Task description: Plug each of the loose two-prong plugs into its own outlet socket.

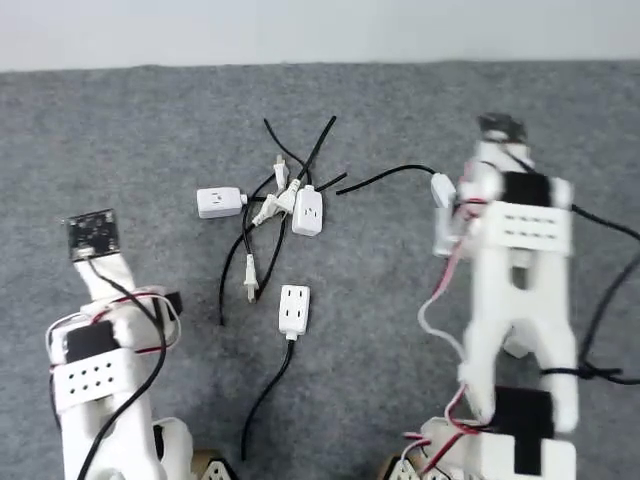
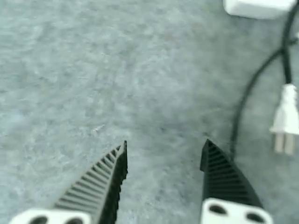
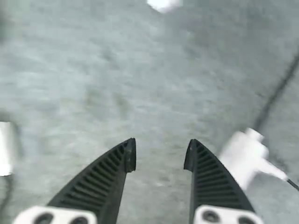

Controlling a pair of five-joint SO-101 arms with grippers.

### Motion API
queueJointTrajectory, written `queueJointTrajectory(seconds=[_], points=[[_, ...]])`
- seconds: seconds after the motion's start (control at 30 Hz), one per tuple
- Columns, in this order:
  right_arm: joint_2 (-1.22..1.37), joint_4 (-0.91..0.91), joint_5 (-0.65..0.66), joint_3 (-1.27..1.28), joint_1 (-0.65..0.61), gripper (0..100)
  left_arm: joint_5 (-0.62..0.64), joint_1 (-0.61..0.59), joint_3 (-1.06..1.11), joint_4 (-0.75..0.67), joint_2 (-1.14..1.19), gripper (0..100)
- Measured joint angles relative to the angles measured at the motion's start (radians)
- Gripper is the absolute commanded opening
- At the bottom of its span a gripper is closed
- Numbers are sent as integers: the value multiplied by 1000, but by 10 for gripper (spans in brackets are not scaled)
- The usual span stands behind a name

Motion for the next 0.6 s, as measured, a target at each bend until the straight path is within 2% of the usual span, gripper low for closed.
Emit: queueJointTrajectory(seconds=[0.3, 0.43, 0.6], points=[[2, -212, -109, 35, -514, 162, 0, -109, 0, -74, 0, 239], [2, -397, -144, 114, -638, 162, 0, -143, 0, -101, 0, 239], [72, -674, -167, 236, -707, 162, 0, -146, -29, -115, 117, 239]])
